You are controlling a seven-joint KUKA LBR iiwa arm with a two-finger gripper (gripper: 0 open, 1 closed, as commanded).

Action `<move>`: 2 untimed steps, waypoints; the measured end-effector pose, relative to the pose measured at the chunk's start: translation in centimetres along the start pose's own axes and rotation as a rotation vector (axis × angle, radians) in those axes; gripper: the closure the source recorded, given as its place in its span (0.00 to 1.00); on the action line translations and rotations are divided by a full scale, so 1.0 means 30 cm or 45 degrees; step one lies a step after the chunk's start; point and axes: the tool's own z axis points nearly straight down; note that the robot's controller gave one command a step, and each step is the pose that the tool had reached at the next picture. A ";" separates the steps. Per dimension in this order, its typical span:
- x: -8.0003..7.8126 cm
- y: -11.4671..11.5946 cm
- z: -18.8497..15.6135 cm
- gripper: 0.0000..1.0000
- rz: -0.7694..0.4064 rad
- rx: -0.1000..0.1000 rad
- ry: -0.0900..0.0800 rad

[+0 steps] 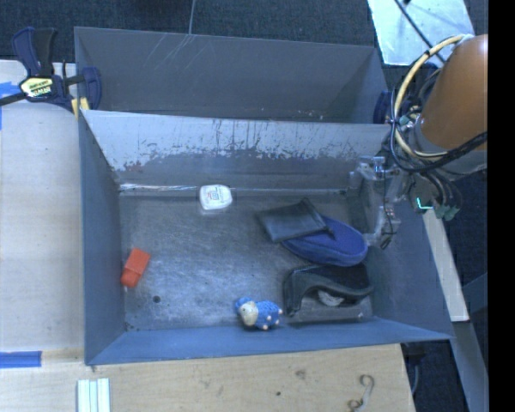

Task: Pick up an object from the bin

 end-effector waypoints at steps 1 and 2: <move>0.065 0.139 0.448 0.00 0.434 -0.003 -0.034; 0.064 0.137 0.447 1.00 0.434 -0.001 -0.036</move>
Offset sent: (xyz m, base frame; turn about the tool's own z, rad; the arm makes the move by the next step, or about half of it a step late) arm -0.0287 0.0462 -0.1536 0.3459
